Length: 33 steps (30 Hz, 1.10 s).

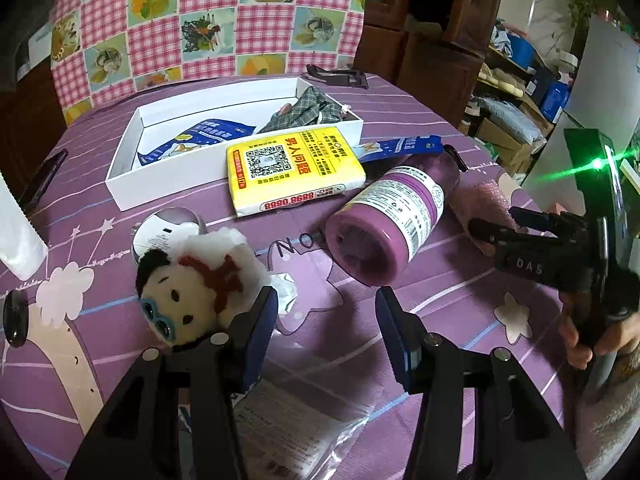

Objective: Organize soft objects
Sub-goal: 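Grasp the pink glittery sponge with the right gripper, then grasp the white plush dog with the left gripper while the right gripper lifts the sponge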

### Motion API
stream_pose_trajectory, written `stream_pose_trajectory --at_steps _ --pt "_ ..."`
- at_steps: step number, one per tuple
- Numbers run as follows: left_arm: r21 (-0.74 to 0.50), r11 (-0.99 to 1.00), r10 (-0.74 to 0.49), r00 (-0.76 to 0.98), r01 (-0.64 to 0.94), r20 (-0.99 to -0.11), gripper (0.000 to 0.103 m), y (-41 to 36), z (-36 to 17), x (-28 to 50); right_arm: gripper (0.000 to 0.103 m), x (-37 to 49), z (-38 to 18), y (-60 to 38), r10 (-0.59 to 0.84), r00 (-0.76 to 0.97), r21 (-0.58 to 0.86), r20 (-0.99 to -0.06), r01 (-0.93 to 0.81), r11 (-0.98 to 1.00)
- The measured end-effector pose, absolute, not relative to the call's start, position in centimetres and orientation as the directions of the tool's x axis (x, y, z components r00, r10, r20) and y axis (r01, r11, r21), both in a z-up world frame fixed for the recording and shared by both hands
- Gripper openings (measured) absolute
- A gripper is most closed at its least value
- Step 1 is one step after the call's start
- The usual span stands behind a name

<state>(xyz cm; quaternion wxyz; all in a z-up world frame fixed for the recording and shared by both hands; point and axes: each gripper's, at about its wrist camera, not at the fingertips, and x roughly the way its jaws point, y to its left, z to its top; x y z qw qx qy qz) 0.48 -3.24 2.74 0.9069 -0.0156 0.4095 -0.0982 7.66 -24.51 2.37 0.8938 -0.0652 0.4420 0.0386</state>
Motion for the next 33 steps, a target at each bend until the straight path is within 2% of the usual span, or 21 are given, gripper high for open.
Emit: stream_pose_trajectory --at_steps 1,3,8,14,17,19,22,26,28,30,33 --pt "-0.110 0.981 -0.190 0.647 0.163 -0.738 0.051 -3.2 2.8 0.5 0.059 7.6 2.5 -24.6 0.017 0.606 -0.077 -0.795 -0.129 0.989" --pt "-0.111 0.981 -0.188 0.650 0.158 -0.736 0.051 -3.0 2.8 0.6 0.039 7.6 2.7 -25.3 0.021 0.608 -0.058 -0.794 -0.110 0.992" --pt "-0.118 0.981 -0.193 0.656 0.157 -0.730 0.051 -2.6 3.2 0.5 0.030 7.8 3.6 -27.2 0.097 0.607 0.060 -0.789 -0.081 0.995" --pt "-0.159 0.979 -0.205 0.698 0.131 -0.686 0.051 -0.7 5.2 0.1 0.029 5.9 6.2 -26.7 0.216 0.676 0.143 -0.705 -0.162 0.976" --pt "-0.199 0.973 -0.221 0.708 0.116 -0.671 0.051 0.7 6.0 -0.1 0.029 4.7 7.6 -26.4 0.334 0.687 0.225 -0.646 -0.247 0.942" --pt "-0.215 0.971 -0.224 0.706 0.103 -0.672 0.056 1.4 6.3 0.0 0.029 4.0 8.2 -25.9 0.388 0.689 0.252 -0.612 -0.295 0.922" --pt "-0.229 0.971 -0.209 0.694 0.065 -0.689 0.058 2.6 6.4 0.2 0.029 2.7 8.7 -24.2 0.472 0.673 0.277 -0.569 -0.383 0.881" --pt "-0.206 0.978 -0.159 0.698 0.017 -0.699 0.060 3.9 6.5 0.3 0.029 2.1 8.1 -21.9 0.516 0.633 0.277 -0.577 -0.443 0.853" --pt "-0.201 0.980 -0.145 0.700 0.002 -0.700 0.074 4.4 6.4 0.3 0.029 1.7 7.7 -20.9 0.516 0.620 0.256 -0.591 -0.463 0.849" --pt "-0.214 0.977 -0.145 0.699 -0.012 -0.700 0.080 4.9 6.0 0.6 0.029 1.6 7.6 -20.4 0.514 0.619 0.241 -0.594 -0.472 0.848" --pt "-0.198 0.980 -0.130 0.680 -0.023 -0.722 0.080 4.5 5.0 1.3 0.029 1.6 7.4 -20.4 0.520 0.613 0.240 -0.595 -0.483 0.842"
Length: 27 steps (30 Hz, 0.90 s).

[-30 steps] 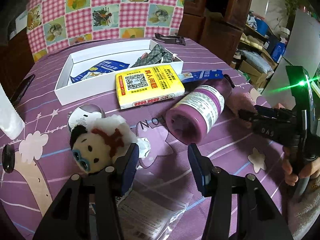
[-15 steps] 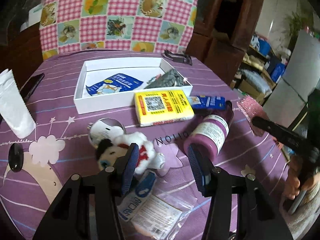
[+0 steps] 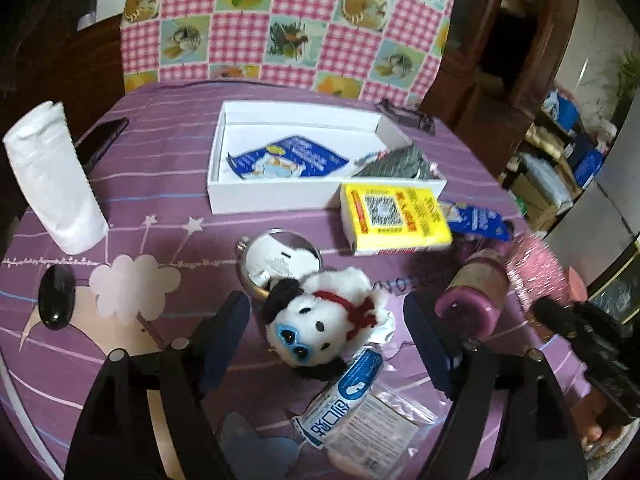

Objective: Organize soft objects
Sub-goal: 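Grasp the white plush dog with the left gripper while the right gripper lifts the sponge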

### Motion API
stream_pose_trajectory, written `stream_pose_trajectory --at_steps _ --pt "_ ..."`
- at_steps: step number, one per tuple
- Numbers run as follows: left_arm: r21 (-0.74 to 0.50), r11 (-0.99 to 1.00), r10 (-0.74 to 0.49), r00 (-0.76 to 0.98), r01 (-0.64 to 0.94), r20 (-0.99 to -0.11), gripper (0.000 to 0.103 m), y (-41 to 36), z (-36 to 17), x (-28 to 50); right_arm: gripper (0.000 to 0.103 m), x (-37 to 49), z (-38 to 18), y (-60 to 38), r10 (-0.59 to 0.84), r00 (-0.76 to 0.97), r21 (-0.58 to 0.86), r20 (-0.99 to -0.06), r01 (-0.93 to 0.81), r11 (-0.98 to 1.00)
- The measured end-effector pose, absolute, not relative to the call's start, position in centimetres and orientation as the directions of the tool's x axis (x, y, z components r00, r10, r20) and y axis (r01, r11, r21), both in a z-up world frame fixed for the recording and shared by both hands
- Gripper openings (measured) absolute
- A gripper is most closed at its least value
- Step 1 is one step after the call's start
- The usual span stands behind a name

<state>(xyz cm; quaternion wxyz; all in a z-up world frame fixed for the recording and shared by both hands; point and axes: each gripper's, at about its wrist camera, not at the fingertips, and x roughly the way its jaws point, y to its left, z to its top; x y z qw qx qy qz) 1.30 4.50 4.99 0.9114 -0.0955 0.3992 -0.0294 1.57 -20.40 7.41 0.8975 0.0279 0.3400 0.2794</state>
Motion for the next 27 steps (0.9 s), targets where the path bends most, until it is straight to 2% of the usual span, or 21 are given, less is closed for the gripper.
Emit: stream_pose_trajectory --at_steps 6,7,8,9,13,17,22,27 --pt "-0.056 0.998 -0.044 0.627 0.001 -0.778 0.079 1.8 2.6 2.4 0.029 1.6 7.6 -20.9 0.523 0.621 0.258 -0.584 -0.468 0.845" --pt "-0.023 0.999 -0.001 0.614 -0.028 -0.789 0.069 1.8 2.1 2.7 0.029 1.6 7.6 -21.0 0.522 0.624 0.263 -0.582 -0.464 0.846" --pt "-0.002 0.999 0.028 0.605 -0.048 -0.796 0.064 1.8 1.8 2.8 0.029 1.7 7.6 -21.2 0.523 0.623 0.265 -0.581 -0.463 0.846" --pt "0.020 0.997 0.060 0.595 -0.073 -0.802 0.052 2.0 1.5 3.0 0.029 1.8 7.6 -21.3 0.524 0.623 0.267 -0.581 -0.462 0.846" --pt "-0.041 0.993 0.035 0.600 -0.113 -0.799 0.041 3.5 1.9 2.8 0.029 1.8 7.6 -21.5 0.524 0.625 0.272 -0.579 -0.458 0.846" --pt "-0.048 0.991 0.038 0.613 -0.123 -0.789 0.039 3.8 2.7 2.2 0.029 1.6 7.9 -21.5 0.522 0.635 0.268 -0.569 -0.457 0.848" --pt "-0.070 0.994 0.007 0.691 -0.082 -0.723 0.039 3.3 5.7 1.0 0.029 2.5 8.9 -21.6 0.543 0.638 0.321 -0.546 -0.440 0.839" --pt "-0.088 0.993 -0.009 0.713 -0.074 -0.701 0.039 4.2 8.0 4.1 0.029 6.0 10.9 -18.3 0.531 0.612 0.322 -0.587 -0.425 0.846"
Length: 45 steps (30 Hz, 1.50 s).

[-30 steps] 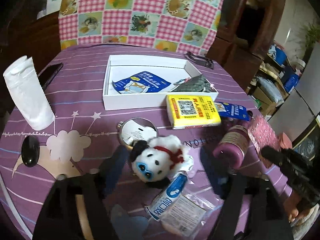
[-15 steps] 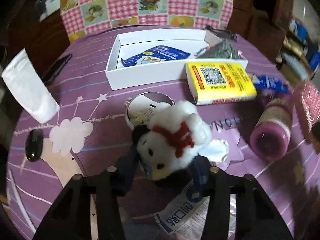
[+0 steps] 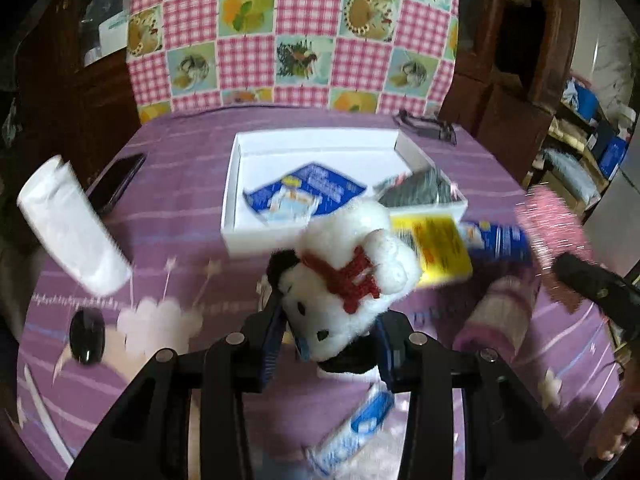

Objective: Organize soft objects
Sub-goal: 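Grasp the white plush dog with the left gripper while the right gripper lifts the sponge, then place the plush dog and pink sponge into the white box, opening both grippers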

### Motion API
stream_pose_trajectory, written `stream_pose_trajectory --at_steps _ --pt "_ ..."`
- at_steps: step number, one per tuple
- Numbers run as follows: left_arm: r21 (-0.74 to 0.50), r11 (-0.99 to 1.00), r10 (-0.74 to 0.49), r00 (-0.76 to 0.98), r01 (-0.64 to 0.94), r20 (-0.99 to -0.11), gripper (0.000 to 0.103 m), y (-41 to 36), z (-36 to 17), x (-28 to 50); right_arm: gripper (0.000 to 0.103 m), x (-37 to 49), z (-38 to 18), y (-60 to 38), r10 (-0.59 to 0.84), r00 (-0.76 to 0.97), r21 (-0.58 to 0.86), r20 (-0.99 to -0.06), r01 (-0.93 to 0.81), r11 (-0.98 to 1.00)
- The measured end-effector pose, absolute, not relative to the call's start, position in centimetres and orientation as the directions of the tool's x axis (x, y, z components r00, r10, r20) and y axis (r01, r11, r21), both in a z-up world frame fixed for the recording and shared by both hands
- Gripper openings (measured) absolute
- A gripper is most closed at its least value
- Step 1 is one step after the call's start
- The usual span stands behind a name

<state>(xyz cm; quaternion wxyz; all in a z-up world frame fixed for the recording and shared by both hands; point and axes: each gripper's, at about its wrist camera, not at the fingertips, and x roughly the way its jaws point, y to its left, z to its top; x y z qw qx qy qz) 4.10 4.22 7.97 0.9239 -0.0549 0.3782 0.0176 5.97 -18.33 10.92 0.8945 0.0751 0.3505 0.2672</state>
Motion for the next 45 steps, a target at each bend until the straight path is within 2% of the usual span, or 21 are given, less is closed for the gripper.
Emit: stream_pose_trajectory --at_steps 6,10,13,18,21,23,24,26,27,28,29,33,38,45 --pt "-0.114 0.986 0.007 0.715 -0.120 -0.699 0.039 6.2 9.2 10.3 0.030 11.8 12.1 -12.5 0.505 0.581 0.338 -0.638 -0.379 0.862" --pt "-0.171 0.973 -0.012 0.701 -0.158 -0.714 0.039 7.6 8.5 14.1 0.030 16.7 11.8 -10.6 0.511 0.565 0.406 -0.648 -0.310 0.859" --pt "-0.167 0.965 0.017 0.684 -0.201 -0.729 0.039 8.1 7.0 16.4 0.030 19.5 11.0 -9.6 0.517 0.553 0.436 -0.654 -0.283 0.854" --pt "-0.135 0.973 0.020 0.656 -0.185 -0.755 0.039 8.1 4.6 17.3 0.030 21.7 9.0 -8.7 0.520 0.546 0.452 -0.657 -0.266 0.851" --pt "-0.186 0.963 -0.010 0.665 -0.194 -0.747 0.039 8.8 4.3 17.3 0.031 21.9 7.6 -8.2 0.546 0.512 0.466 -0.663 -0.289 0.836" --pt "-0.232 0.952 -0.031 0.694 -0.198 -0.720 0.043 9.3 4.5 16.9 0.037 21.7 7.6 -8.3 0.558 0.513 0.477 -0.652 -0.294 0.828" --pt "-0.245 0.948 -0.031 0.705 -0.205 -0.709 0.049 9.5 4.7 16.7 0.047 21.7 7.7 -8.5 0.569 0.514 0.491 -0.642 -0.294 0.820" --pt "-0.268 0.941 -0.041 0.716 -0.207 -0.697 0.058 9.7 5.2 16.4 0.060 21.5 8.0 -9.5 0.599 0.535 0.547 -0.596 -0.275 0.790" --pt "-0.285 0.940 -0.067 0.720 -0.186 -0.690 0.068 9.8 5.5 16.2 0.067 21.4 8.2 -9.9 0.614 0.543 0.574 -0.573 -0.269 0.774" --pt "-0.290 0.941 -0.077 0.724 -0.175 -0.686 0.077 9.8 5.7 16.1 0.070 21.4 8.5 -10.4 0.623 0.549 0.593 -0.558 -0.261 0.762" --pt "-0.285 0.943 -0.074 0.732 -0.169 -0.677 0.079 9.7 6.2 15.9 0.073 21.4 8.7 -10.8 0.621 0.553 0.599 -0.555 -0.252 0.760" --pt "-0.240 0.956 -0.033 0.753 -0.168 -0.658 0.079 9.0 7.5 15.3 0.073 21.5 9.8 -11.8 0.585 0.556 0.556 -0.590 -0.246 0.794" --pt "-0.233 0.960 -0.045 0.743 -0.152 -0.668 0.079 8.5 8.3 15.3 0.073 21.6 10.4 -12.5 0.542 0.534 0.500 -0.649 -0.237 0.833" --pt "-0.241 0.962 -0.081 0.709 -0.129 -0.701 0.079 7.7 8.0 15.5 0.073 21.0 11.7 -14.0 0.398 0.480 0.300 -0.782 -0.269 0.915"
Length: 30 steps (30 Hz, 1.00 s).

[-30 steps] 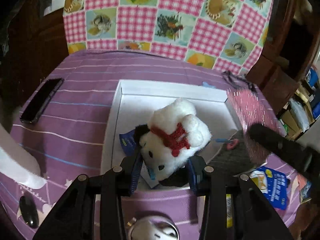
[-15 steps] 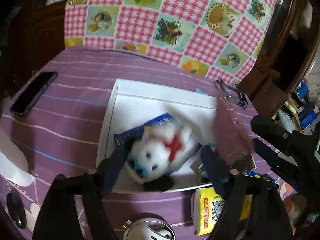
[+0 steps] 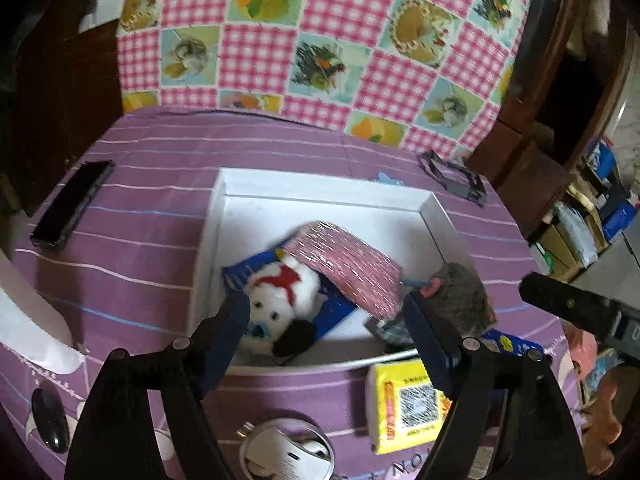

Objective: Organize soft objects
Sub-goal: 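Place the plush dog and pink sponge into the white box, opening both grippers, then grasp the yellow QR-printed packet with the left gripper while the right gripper grasps the blue packet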

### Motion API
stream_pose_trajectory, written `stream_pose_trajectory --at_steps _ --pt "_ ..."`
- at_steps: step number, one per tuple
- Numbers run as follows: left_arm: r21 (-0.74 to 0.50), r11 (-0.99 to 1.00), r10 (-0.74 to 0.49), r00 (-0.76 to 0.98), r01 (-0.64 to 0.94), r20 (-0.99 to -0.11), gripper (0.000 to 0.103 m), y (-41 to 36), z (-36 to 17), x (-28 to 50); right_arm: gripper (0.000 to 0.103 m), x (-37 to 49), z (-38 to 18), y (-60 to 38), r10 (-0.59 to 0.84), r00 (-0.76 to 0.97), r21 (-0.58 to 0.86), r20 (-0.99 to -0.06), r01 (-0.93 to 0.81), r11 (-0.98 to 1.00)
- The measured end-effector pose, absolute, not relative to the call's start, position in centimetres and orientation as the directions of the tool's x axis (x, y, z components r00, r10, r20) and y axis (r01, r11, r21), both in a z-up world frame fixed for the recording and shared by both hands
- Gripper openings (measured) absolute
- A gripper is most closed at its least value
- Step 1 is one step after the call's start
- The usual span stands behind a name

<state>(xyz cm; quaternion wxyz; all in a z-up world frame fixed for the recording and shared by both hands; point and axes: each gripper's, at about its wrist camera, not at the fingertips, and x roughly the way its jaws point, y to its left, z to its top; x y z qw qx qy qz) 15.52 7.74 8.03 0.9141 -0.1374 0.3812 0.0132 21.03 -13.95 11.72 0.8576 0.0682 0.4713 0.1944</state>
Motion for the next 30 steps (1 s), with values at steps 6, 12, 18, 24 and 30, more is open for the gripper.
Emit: stream_pose_trajectory --at_steps 6,12,18,24,30 --pt "-0.258 0.964 -0.143 0.689 -0.067 -0.711 0.079 5.6 7.9 15.5 0.073 20.5 12.2 -17.2 0.346 0.446 0.261 -0.825 -0.243 0.934" --pt "-0.241 0.970 -0.172 0.624 -0.027 -0.762 0.079 3.2 7.9 15.6 0.073 20.6 11.0 -18.7 0.308 0.370 0.224 -0.877 -0.254 0.941" --pt "-0.203 0.979 -0.160 0.525 -0.025 -0.836 0.079 1.9 7.1 15.8 0.073 21.3 8.0 -20.5 0.252 0.252 0.189 -0.934 -0.247 0.950" --pt "-0.196 0.980 -0.161 0.458 -0.031 -0.875 0.080 1.7 6.2 16.1 0.073 22.4 6.1 -22.5 0.366 0.184 0.331 -0.912 -0.195 0.923" --pt "-0.218 0.975 -0.186 0.387 -0.039 -0.903 0.080 1.5 4.4 16.6 0.072 22.4 4.2 -21.0 0.394 0.100 0.361 -0.914 -0.244 0.900"
